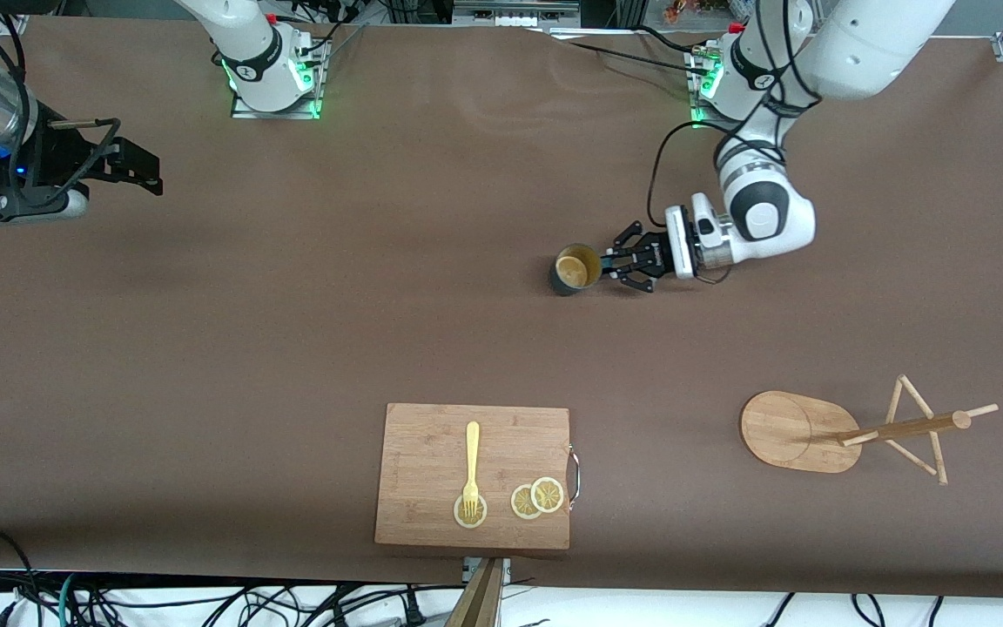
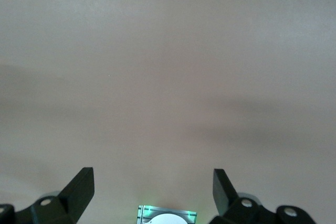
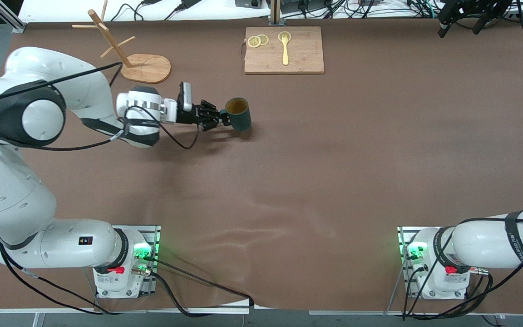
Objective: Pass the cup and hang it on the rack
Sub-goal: 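Grasp the upright mug by its handle with the left gripper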
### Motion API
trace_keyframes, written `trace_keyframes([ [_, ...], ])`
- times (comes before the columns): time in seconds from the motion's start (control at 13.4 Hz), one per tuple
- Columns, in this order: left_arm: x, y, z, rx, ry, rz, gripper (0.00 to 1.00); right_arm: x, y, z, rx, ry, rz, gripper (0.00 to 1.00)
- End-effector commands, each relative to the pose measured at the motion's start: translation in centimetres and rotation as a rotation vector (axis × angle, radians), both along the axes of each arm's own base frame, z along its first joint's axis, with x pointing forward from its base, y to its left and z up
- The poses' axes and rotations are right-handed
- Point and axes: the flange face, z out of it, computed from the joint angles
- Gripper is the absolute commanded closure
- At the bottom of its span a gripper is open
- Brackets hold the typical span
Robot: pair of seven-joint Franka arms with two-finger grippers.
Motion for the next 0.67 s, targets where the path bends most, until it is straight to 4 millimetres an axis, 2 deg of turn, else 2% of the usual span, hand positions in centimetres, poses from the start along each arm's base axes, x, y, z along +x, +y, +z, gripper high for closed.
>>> trace_keyframes([
  [0.0,1.1,5.1,3.0,-0.008,0.085,0.021,1.0,-0.4,-0.1,0.4,0.019,0.012,0.007,0.0],
  [0.3,1.5,13.9,3.4,-0.065,0.242,0.135,1.0,0.2,-0.3,1.0,0.022,-0.002,0.006,0.0],
  [0.45,1.8,18.0,4.4,-0.123,0.339,0.174,1.0,0.5,-0.2,1.6,0.022,-0.024,0.006,0.0],
  [0.6,2.9,23.5,6.7,-0.16,0.458,0.214,1.0,1.0,-0.6,1.9,0.025,-0.044,-0.022,0.0],
])
